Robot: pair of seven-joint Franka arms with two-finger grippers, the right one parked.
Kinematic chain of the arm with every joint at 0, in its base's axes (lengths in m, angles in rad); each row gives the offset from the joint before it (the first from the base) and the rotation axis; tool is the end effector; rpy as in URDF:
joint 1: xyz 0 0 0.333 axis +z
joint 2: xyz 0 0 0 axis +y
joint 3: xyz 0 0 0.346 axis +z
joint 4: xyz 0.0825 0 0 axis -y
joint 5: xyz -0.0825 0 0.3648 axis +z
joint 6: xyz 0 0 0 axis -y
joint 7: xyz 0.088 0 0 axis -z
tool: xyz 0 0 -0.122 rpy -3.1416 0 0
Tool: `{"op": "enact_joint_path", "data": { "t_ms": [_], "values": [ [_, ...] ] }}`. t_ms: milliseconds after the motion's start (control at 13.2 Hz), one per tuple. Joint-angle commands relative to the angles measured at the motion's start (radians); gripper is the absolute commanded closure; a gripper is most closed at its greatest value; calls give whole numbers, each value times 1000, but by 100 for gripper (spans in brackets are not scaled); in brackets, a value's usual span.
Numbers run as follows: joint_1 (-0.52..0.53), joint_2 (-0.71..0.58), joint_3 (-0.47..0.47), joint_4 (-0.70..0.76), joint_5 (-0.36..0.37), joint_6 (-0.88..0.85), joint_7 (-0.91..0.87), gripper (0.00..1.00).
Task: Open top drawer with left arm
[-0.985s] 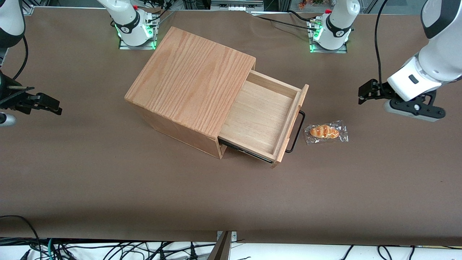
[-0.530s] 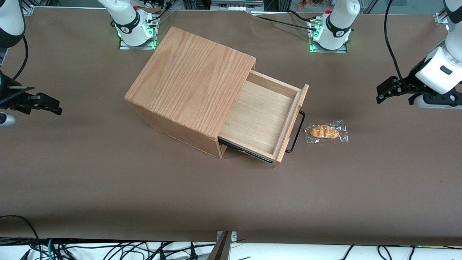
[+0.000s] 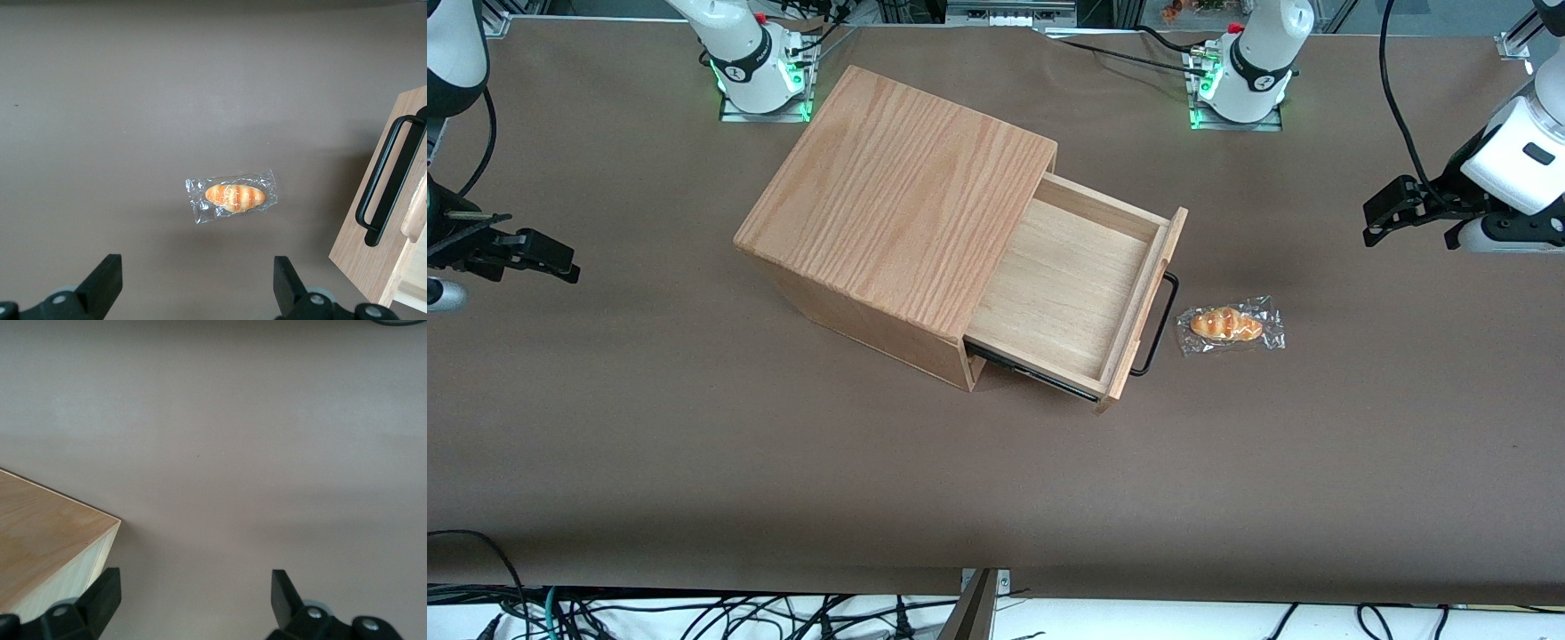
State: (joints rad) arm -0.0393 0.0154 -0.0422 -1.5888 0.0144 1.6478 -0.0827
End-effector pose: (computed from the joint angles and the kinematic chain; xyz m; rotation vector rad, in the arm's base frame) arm 0.5467 -0.0428 0.6299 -3.1307 -0.0007 -0.0698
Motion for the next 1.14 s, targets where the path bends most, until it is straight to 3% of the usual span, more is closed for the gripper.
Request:
{"op": "enact_joint_path", "data": {
  "t_ms": [0, 1061],
  "values": [
    [-2, -32, -2, -30, 29, -2, -14, 0],
    [-1, -31, -2, -22, 18, -66, 6, 0]
  ]
}}
